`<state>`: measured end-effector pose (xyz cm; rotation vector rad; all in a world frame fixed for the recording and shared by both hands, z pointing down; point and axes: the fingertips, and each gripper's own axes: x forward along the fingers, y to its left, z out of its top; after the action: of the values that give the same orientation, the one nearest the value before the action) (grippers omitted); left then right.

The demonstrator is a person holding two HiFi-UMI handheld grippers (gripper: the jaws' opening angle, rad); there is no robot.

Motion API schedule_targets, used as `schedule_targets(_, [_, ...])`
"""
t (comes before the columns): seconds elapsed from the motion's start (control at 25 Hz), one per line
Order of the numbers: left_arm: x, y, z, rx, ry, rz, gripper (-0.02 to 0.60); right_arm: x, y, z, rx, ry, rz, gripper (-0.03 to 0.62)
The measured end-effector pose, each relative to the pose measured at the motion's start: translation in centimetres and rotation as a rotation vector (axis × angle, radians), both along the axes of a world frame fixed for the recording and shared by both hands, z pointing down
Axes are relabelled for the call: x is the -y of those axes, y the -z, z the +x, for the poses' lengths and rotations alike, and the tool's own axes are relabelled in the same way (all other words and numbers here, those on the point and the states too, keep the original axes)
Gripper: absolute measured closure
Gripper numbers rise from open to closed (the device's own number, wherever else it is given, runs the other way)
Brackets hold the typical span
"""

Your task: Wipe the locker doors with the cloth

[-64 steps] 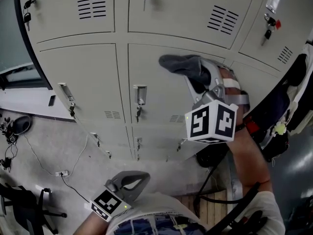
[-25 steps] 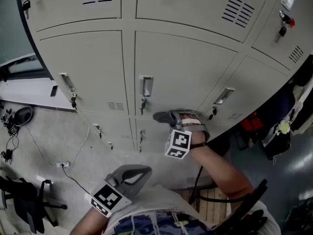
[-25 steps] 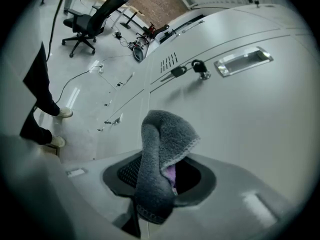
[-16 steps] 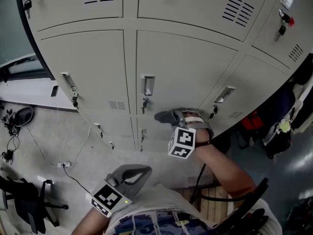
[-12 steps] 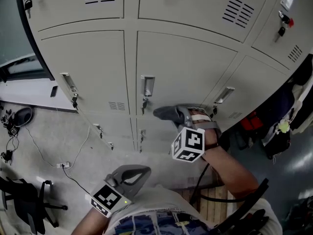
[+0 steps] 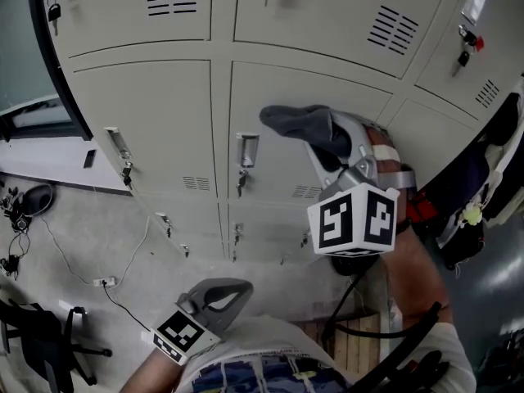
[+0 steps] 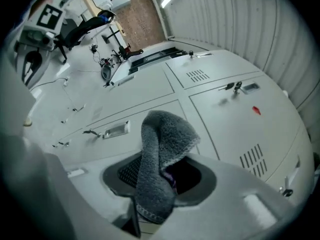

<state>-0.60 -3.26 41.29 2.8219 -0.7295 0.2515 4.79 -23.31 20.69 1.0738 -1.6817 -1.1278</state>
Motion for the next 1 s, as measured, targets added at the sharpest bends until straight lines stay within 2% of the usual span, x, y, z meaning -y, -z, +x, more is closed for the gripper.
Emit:
schedule_targets(0.2, [-0.1, 0.0, -0.6, 0.002, 0.011, -0.003, 0.578, 1.6, 3.3, 0.1, 0.004, -0.026, 0.084, 0.445])
schedule_targets(0.4, [0.2, 0.3, -1.1, 0.007, 0.018, 0.003, 0.578, 2.8, 2.8, 0.0, -0.025, -0.030, 0.108, 0.447])
schedule_targets(1.0, [0.1, 0.4, -0.6, 0.006, 0.006, -0.032, 0.578, 3.0, -7.0, -0.2, -0.097, -0.033, -0.057, 0.447])
